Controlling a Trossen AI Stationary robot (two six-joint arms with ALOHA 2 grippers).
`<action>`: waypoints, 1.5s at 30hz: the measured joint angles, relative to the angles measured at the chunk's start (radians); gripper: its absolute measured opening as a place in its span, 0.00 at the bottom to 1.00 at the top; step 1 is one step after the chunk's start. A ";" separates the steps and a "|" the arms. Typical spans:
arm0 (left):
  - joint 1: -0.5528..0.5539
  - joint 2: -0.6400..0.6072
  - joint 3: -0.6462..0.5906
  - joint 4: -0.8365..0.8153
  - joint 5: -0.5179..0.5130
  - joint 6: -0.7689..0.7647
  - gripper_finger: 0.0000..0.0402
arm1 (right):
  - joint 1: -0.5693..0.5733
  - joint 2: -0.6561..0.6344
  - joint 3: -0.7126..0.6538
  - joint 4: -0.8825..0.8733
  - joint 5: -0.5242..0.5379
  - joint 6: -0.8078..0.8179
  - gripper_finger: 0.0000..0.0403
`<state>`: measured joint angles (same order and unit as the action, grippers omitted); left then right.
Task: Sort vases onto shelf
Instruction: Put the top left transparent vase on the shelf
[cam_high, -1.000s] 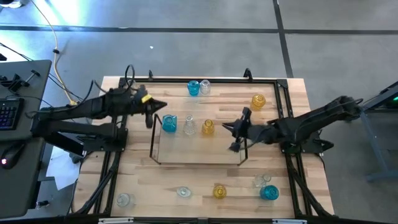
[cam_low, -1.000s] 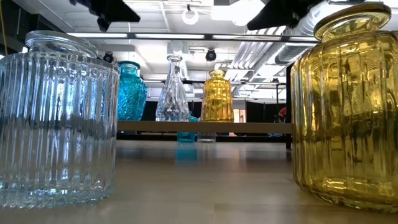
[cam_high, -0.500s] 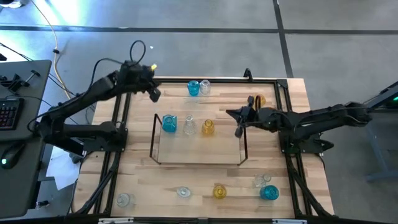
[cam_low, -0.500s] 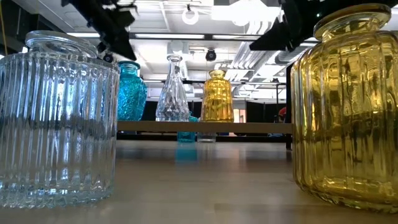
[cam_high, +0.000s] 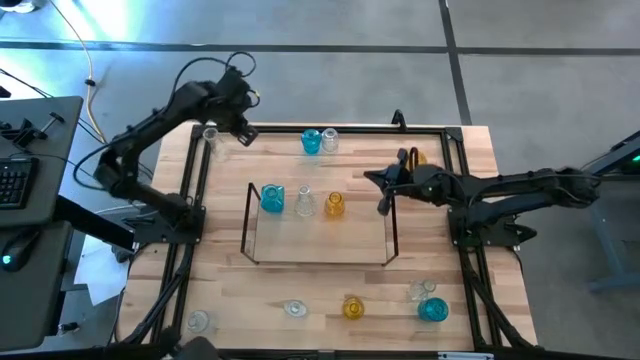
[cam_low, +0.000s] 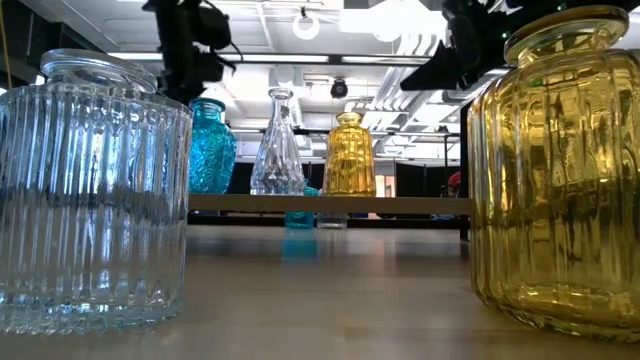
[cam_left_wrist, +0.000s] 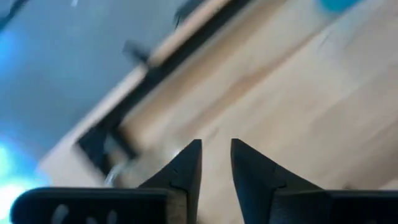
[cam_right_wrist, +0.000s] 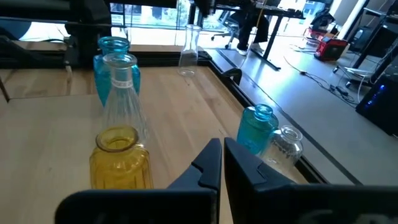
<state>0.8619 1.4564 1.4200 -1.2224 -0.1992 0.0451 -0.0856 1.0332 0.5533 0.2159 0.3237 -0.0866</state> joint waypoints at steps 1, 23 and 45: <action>0.006 0.023 0.028 -0.066 -0.015 -0.010 0.21 | -0.002 0.000 0.000 -0.001 -0.001 0.002 0.00; 0.167 0.122 -0.039 -0.153 -0.021 -0.043 0.27 | -0.006 0.000 0.000 -0.002 -0.014 0.011 0.00; 0.165 0.122 -0.066 -0.106 -0.036 -0.051 0.27 | -0.005 0.001 0.000 -0.009 -0.014 0.019 0.00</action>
<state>1.0271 1.5784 1.3544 -1.3281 -0.2353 -0.0060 -0.0910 1.0340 0.5533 0.2066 0.3099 -0.0673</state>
